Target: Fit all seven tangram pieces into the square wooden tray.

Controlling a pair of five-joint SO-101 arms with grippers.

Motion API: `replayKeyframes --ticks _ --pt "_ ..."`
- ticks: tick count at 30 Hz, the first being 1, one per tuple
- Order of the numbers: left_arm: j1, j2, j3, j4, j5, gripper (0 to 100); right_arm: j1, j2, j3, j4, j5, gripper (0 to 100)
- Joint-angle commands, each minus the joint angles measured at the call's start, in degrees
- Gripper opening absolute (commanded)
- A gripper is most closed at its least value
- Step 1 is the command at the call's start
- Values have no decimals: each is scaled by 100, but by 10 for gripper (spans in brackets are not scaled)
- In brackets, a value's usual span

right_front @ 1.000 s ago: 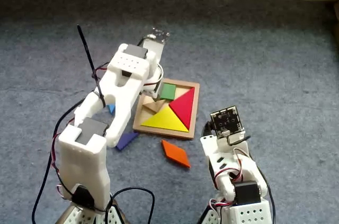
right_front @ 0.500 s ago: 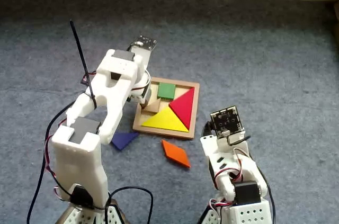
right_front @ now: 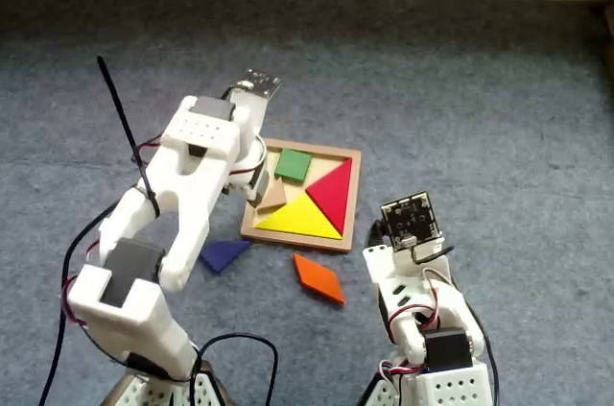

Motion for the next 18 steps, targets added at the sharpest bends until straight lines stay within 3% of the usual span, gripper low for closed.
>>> replayKeyframes --ticks 1,9,18 --pt "66 -629 286 -475 -26 181 -48 -66 40 -163 79 34" --pt "488 -796 602 -1574 18 186 -48 -66 40 -163 79 34" --pt "725 -752 629 -1855 18 186 -48 -66 40 -163 88 34"
